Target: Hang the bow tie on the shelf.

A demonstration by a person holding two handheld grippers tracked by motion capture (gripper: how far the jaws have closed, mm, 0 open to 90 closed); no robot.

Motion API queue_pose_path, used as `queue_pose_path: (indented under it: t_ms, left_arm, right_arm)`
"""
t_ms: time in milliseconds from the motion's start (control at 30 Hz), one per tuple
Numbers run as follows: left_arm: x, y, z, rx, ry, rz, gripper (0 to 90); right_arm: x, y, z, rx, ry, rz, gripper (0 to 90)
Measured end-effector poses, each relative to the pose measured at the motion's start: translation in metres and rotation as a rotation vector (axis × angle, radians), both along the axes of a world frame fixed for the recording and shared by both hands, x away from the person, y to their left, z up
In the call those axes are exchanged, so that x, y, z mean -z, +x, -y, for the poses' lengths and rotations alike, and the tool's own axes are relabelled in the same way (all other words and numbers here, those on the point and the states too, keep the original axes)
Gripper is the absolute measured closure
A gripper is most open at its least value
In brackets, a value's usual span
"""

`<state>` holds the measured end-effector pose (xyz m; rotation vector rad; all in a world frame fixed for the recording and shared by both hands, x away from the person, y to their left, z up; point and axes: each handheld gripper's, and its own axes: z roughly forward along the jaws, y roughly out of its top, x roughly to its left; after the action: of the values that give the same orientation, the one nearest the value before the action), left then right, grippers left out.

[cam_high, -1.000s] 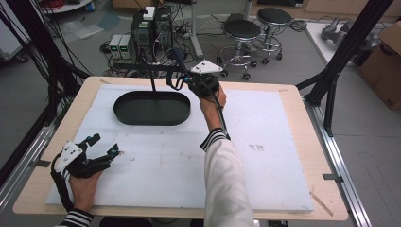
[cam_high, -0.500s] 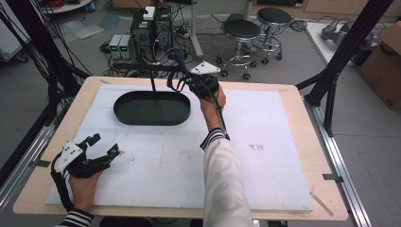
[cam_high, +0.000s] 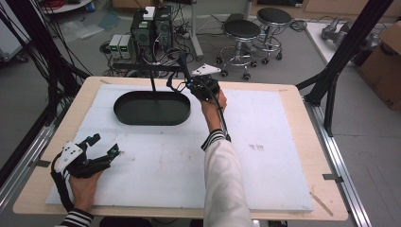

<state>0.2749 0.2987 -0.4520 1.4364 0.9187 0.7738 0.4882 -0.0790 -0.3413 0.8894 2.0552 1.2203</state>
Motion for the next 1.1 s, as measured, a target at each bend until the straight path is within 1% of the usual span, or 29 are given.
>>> queue_pose_path:
  t_ms: [33,200,233,300,333,367,400,433,500,567,600,633,733,800,833,900,967,1000,1033,1067,1100]
  left_arm:
    - [0.0,0.0,0.0,0.0,0.0,0.0,15.8]
    - [0.0,0.0,0.0,0.001,0.001,-0.002,15.9]
    - [0.0,0.0,0.0,0.0,0.001,-0.002,15.8]
    - [0.0,0.0,0.0,0.0,0.0,-0.002,15.9]
    - [0.0,0.0,0.0,0.0,0.0,-0.002,15.9]
    - [0.0,0.0,0.0,0.0,0.0,-0.002,15.9]
    - [0.0,0.0,0.0,0.0,0.0,-0.002,15.9]
    - [0.0,0.0,0.0,0.0,0.001,-0.002,15.9]
    - [0.0,0.0,0.0,0.0,0.0,-0.002,15.9]
    - [0.0,0.0,0.0,0.0,0.001,-0.001,15.8]
    - [0.0,0.0,0.0,-0.001,-0.001,-0.002,15.9]
    - [0.0,0.0,0.0,-0.001,0.0,-0.002,15.9]
    - [0.0,0.0,0.0,0.001,0.002,0.0,15.9]
    - [0.0,0.0,0.001,0.0,0.0,-0.001,15.9]
    - [0.0,0.0,0.001,0.0,0.0,-0.001,15.9]
    - [0.0,0.0,0.0,0.0,0.0,-0.001,15.9]
    - [0.0,0.0,0.0,0.001,0.001,-0.001,15.9]
    - [0.0,0.0,0.0,0.0,0.0,-0.002,15.9]
    - [0.0,0.0,0.001,0.0,-0.001,-0.001,15.9]
    - [0.0,0.0,0.0,0.0,0.0,-0.001,15.9]
    - [0.0,0.0,0.0,0.0,0.0,-0.001,15.8]
  right_arm:
    - [0.001,0.0,0.0,0.0,0.007,-0.009,77.0]
    - [0.006,0.002,-0.002,-0.001,-0.004,-0.044,76.9]
    - [0.008,0.003,-0.002,-0.002,-0.001,-0.059,76.6]
    - [0.009,0.004,-0.002,-0.004,0.002,-0.065,76.2]
    - [0.01,0.004,-0.002,-0.008,0.006,-0.076,75.5]
    - [0.01,0.004,-0.002,-0.008,-0.002,-0.078,74.8]
    - [0.011,0.005,-0.002,-0.016,-0.003,-0.092,72.8]
    - [0.012,0.004,-0.002,-0.013,-0.008,-0.102,72.2]
    - [0.012,0.005,-0.001,-0.016,-0.015,-0.106,71.4]
    - [0.013,0.005,-0.001,-0.013,-0.009,-0.129,70.4]
    - [0.014,0.005,0.001,-0.019,0.001,-0.148,70.5]
    - [0.014,0.005,0.001,-0.019,0.001,-0.148,70.5]
    - [0.014,0.004,0.001,-0.025,0.004,-0.16,65.3]
    - [0.013,0.004,0.002,-0.025,0.004,-0.162,64.2]
    - [0.012,0.003,0.002,-0.024,0.009,-0.16,61.2]
    - [0.011,0.002,0.002,-0.018,0.009,-0.158,60.0]
    - [0.01,0.001,0.003,-0.023,0.023,-0.162,55.1]
    - [0.008,0.0,0.004,-0.025,0.04,-0.166,50.0]
    - [0.004,-0.003,0.005,-0.027,0.07,-0.185,40.2]
    - [0.003,-0.005,0.007,-0.042,0.079,-0.198,34.2]
    - [0.003,-0.005,0.007,-0.042,0.079,-0.198,34.2]
